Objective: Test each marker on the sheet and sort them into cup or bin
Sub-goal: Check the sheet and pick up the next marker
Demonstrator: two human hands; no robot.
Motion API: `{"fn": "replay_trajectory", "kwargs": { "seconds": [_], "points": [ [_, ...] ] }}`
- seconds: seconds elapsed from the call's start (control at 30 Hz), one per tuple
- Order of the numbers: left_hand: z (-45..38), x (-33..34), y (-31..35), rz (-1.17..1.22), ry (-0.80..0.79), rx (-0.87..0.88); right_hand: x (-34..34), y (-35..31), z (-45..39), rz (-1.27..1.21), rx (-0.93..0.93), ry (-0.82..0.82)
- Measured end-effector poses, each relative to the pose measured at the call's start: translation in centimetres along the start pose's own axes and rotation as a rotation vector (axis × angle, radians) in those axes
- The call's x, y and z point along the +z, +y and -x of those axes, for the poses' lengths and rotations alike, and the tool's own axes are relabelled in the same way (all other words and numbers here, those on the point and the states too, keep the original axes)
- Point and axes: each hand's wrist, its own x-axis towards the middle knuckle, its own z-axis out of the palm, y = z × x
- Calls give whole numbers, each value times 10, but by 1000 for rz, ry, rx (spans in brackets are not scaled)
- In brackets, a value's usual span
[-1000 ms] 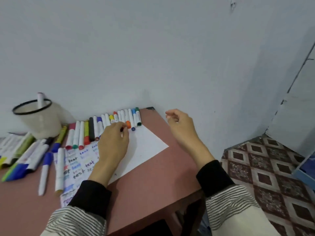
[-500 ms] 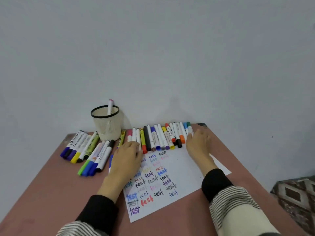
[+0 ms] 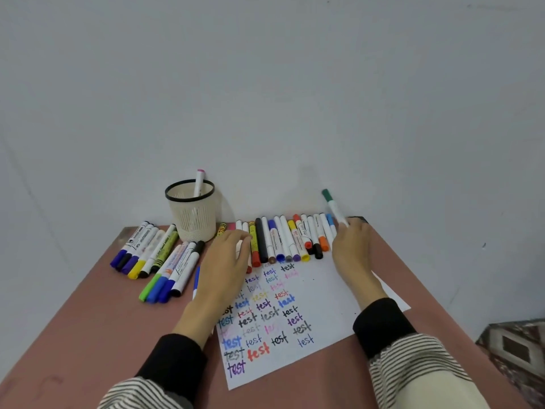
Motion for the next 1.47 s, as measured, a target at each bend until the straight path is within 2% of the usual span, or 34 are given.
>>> {"fn": "replay_trajectory", "kwargs": {
  "seconds": [0.1, 0.2, 0.37, 0.47, 0.53, 0.6, 0.67, 0.73, 0.9, 1.03, 1.17, 1.3, 1.4, 1.47],
  "points": [
    [0, -4, 2, 18, 35, 70, -6, -9, 11, -109, -261, -152],
    [0, -5, -1, -135, 42, 180, -13, -16, 23, -93, -530, -333],
    [2, -4, -4, -348, -30, 244, -15, -24, 31, -171, -623, -451],
    [4, -5, -1, -307, -70, 207, -20, -29, 34, -331, -516, -419],
    [5, -5, 2, -252, -81, 200, -25, -36, 34, -527, -269, -370],
    [5, -5, 4, -211, -111, 221, -29, -42, 33, -722, 1, -440],
    [6, -3, 7, -194, -168, 257, -30, -45, 34, -826, 158, -573],
    [8, -1, 9, -188, -226, 286, -28, -48, 40, -828, 178, -597],
    [11, 1, 12, -95, -343, 230, -22, -54, 47, -803, 178, -479],
    [11, -3, 14, -114, -401, 232, -20, -51, 47, -774, 200, -500],
    [13, -6, 21, -189, -412, 206, -24, -52, 46, -805, 213, -510],
    [14, -6, 22, -199, -395, 230, -28, -54, 45, -941, 201, -525],
    [13, -7, 21, -266, -348, 283, -31, -53, 44, -993, 251, -622],
    [13, -7, 21, -306, -338, 304, -31, -52, 45, -911, 261, -696]
  ]
}}
